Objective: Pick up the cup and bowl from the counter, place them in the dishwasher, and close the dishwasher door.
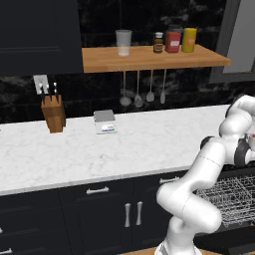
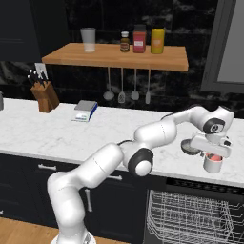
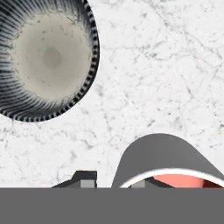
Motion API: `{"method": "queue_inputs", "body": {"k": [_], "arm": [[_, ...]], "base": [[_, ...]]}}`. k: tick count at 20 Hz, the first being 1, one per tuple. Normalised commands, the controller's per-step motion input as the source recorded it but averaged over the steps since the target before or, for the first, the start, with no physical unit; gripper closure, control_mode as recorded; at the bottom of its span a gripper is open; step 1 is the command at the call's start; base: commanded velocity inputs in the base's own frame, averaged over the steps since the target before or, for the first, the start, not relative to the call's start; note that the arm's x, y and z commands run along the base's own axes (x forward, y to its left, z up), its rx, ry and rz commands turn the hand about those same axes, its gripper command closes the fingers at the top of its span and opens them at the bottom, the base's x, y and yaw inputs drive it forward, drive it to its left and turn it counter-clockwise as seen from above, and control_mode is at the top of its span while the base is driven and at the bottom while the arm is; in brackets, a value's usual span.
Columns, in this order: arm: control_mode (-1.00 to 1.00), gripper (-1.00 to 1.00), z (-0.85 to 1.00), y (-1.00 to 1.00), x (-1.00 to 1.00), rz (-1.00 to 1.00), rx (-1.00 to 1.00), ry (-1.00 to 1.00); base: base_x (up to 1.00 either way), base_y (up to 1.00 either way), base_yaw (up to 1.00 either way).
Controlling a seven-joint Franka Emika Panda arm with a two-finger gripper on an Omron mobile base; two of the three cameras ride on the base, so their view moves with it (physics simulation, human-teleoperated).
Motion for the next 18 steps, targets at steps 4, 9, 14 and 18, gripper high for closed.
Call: {"method": "queue_inputs", "body": {"k": [4,9,14,18], "arm": [[-1.0,1.0,-0.03,0.0,-0.14,0.0,0.0,0.02],[-1.0,1.0,0.01,0.36,-0.8,0.0,0.0,-0.11],[-1.0,1.0,0.11,0.87,-1.0,0.02,-0.02,-0.1],[-1.0,1.0,0.05,0.92,-1.0,0.03,-0.03,-0.12]], "base": [[0.0,0.0,0.0],[0.0,0.0,0.0],[0.0,0.0,0.0],[0.0,0.0,0.0]]}}
